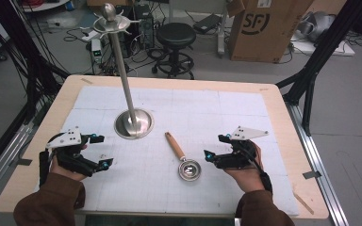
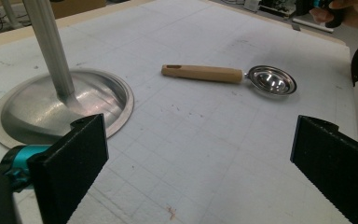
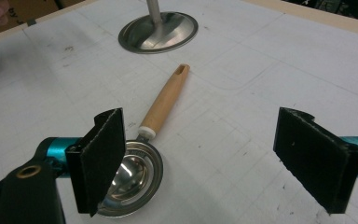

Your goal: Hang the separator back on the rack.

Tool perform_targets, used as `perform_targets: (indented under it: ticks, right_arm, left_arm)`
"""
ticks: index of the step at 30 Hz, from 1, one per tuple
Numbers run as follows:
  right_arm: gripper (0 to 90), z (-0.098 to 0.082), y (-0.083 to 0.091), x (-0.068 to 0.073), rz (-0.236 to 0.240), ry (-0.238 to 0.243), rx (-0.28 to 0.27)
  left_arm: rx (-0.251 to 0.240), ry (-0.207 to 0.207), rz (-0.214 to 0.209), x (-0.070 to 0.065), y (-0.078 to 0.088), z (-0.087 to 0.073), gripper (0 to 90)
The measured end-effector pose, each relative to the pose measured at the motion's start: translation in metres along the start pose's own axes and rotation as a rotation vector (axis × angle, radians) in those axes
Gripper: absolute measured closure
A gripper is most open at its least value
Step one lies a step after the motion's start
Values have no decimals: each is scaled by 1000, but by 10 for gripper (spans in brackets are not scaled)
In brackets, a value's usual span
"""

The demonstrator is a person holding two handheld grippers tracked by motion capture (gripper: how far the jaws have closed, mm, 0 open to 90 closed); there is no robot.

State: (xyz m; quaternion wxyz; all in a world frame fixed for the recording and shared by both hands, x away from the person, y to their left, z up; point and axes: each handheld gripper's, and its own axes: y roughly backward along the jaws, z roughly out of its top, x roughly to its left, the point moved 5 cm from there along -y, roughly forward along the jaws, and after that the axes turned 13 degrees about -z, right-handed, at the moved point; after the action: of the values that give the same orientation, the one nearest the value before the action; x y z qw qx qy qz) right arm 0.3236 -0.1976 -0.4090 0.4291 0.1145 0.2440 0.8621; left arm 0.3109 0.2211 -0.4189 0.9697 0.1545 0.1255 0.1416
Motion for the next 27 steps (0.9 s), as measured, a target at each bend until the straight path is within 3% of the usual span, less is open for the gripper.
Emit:
perform_targets:
  ticks: [12, 27]
  right_arm:
    - [165, 2, -16, 9, 4, 22, 63]
    - [192, 3, -65, 30, -1, 64, 210]
  left_arm:
    - [3, 1, 8, -1, 1, 1, 46]
    - [8, 6, 14, 2, 1, 0, 45]
